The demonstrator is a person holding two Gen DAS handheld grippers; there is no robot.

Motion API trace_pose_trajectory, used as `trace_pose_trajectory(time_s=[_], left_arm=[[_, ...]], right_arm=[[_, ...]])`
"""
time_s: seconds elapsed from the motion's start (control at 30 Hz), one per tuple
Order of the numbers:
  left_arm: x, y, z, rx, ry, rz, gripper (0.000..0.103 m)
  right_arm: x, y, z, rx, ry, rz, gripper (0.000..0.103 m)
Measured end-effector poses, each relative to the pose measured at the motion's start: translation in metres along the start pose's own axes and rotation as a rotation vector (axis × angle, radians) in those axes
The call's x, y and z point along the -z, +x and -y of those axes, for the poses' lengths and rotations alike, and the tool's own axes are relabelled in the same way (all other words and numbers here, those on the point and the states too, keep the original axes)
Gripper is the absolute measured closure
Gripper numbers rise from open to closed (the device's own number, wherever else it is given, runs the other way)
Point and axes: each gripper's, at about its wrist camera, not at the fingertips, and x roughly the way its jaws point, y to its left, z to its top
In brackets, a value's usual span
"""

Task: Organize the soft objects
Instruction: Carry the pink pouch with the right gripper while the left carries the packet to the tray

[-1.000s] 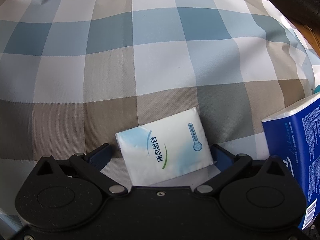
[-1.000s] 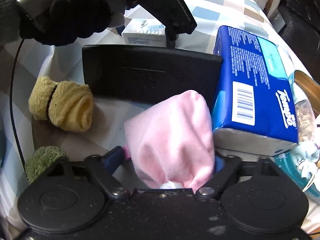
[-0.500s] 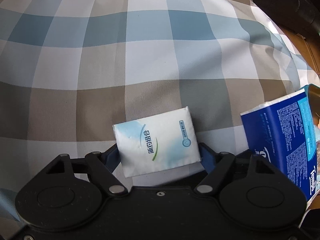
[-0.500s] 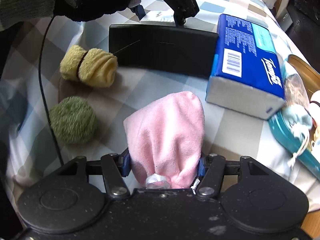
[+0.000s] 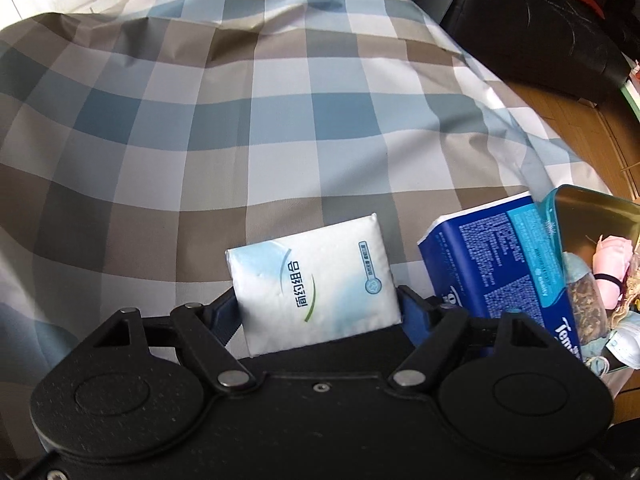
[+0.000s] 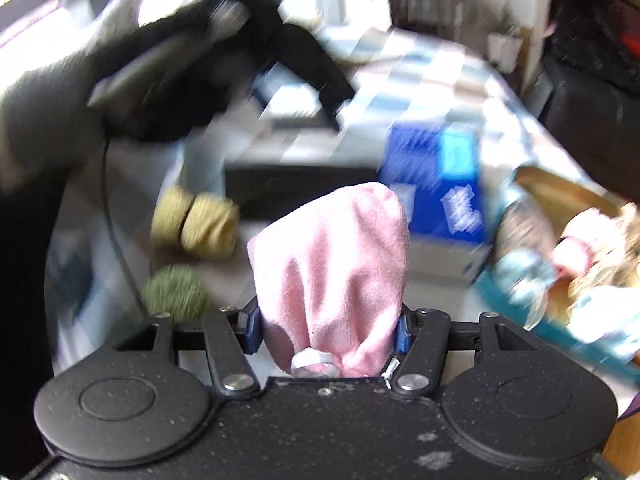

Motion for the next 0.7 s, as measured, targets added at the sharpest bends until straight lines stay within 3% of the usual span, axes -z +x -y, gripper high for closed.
trace_pose_trajectory(time_s=[0.17, 0.3, 0.57, 0.7], left_arm=[[0.017, -0.021, 0.022, 0.055, 0.000, 0.080, 0.029], [0.036, -0.024, 0.047, 0.040, 0.047, 0.090, 0.029], [0.029, -0.050, 0.098, 0.114, 0.142, 0.113, 0.029], [0.013, -0.060, 0.124, 0.146, 0.183, 0.117, 0.028]], right_arm=[[-0.031, -0.036, 0.052, 0.090, 0.130, 0.135, 0.046], [-0.050, -0.059, 0.104, 0.210, 0.218, 0.198, 0.046], [-0.077, -0.071, 0.190, 0.441, 0.349, 0.161, 0.046], [-0.083, -0.073, 0.217, 0.478, 0.415, 0.154, 0.045]])
